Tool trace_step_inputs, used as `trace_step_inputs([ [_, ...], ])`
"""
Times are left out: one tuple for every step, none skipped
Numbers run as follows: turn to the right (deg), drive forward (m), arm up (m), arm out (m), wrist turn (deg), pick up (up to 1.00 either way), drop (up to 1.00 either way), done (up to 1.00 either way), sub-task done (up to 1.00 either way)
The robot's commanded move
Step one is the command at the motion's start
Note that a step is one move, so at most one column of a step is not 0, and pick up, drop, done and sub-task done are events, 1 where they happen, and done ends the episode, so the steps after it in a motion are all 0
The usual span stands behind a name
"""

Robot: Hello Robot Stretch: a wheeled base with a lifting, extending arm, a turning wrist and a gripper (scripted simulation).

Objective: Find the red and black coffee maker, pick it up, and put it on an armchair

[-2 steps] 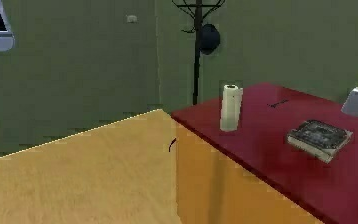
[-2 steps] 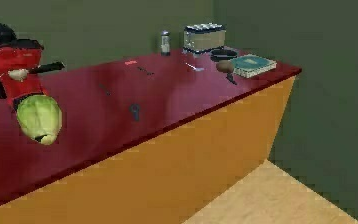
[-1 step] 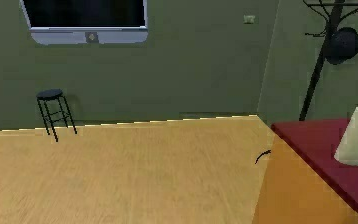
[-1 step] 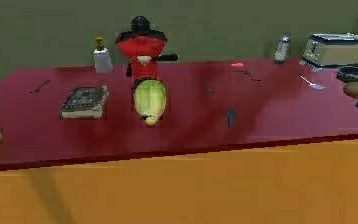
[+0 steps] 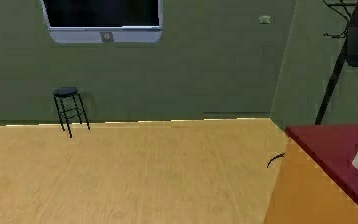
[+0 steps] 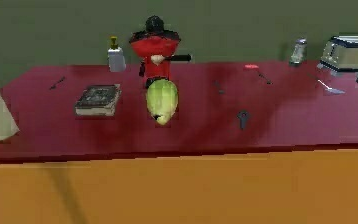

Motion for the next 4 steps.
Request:
trace_step_inputs([
  [45.0,0.00,0.00,0.00,0.0,0.00,0.00,0.00,0.00],
  [42.0,0.00,0.00,0.00,0.0,0.00,0.00,0.00,0.00],
  [0.0,0.35,0.00,0.00,0.0,0.00,0.00,0.00,0.00],
  [-45.0,0.00,0.00,0.00,0.0,0.00,0.00,0.00,0.00],
])
